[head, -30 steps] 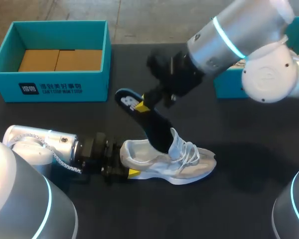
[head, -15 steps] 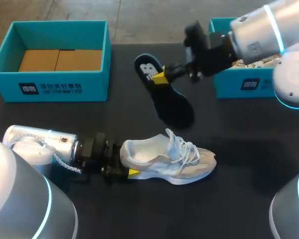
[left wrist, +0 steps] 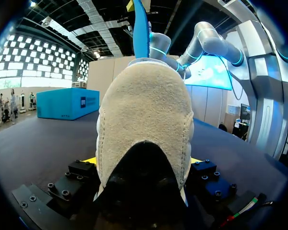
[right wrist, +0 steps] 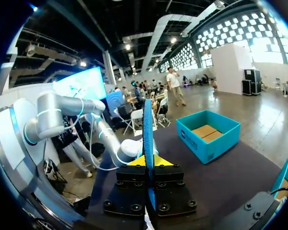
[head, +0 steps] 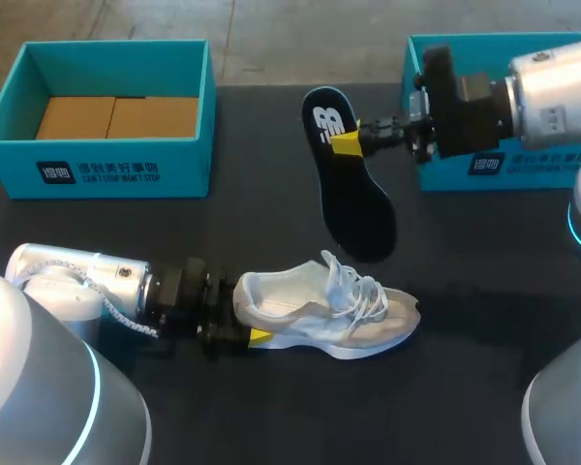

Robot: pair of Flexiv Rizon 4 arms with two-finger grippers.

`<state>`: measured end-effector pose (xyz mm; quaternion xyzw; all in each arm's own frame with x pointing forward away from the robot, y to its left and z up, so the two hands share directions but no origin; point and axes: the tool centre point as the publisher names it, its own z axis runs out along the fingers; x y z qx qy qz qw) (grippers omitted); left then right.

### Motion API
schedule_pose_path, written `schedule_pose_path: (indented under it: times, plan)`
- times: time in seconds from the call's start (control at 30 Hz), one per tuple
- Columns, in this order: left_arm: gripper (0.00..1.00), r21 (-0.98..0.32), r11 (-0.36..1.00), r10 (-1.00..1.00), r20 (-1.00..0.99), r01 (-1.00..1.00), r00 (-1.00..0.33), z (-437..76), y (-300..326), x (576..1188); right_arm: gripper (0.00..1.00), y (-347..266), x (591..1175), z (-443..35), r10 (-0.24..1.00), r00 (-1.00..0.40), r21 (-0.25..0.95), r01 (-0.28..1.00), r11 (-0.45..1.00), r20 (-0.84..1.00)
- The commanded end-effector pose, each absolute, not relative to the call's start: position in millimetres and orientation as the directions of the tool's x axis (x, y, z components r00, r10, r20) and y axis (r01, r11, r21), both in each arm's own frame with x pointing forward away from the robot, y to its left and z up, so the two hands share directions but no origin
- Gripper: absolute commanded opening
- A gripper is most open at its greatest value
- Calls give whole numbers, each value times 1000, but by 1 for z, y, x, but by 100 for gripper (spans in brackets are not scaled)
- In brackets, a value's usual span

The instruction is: Take the shoe out of the shoebox, open the shoe tongue, remove and reinsert the insole, then place the shoe into the shoebox

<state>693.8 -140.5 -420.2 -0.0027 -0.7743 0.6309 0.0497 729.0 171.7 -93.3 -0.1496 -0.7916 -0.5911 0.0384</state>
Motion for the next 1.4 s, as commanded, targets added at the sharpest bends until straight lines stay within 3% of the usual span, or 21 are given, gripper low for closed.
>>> schedule_pose_path:
  times: [0.03, 0.2, 0.83, 1.4]
  plan:
    - [0, -977, 204, 65, 72, -58, -995, -424, -141, 695, 0, 172, 726, -96, 195, -952, 937, 275, 214, 235]
    - [0, -977, 204, 65, 72, -58, -995, -424, -141, 695, 0, 172, 726, -96, 195, -952, 937, 275, 214, 235]
    - [0, -977, 204, 65, 72, -58, -995, -424, -141, 695, 0, 105, 678, 3, 295, -869, 889, 444, 110, 398]
    - [0, -977, 204, 65, 72, -58, -995, -424, -141, 695, 0, 76, 643, 35, 281, -871, 896, 438, 69, 404]
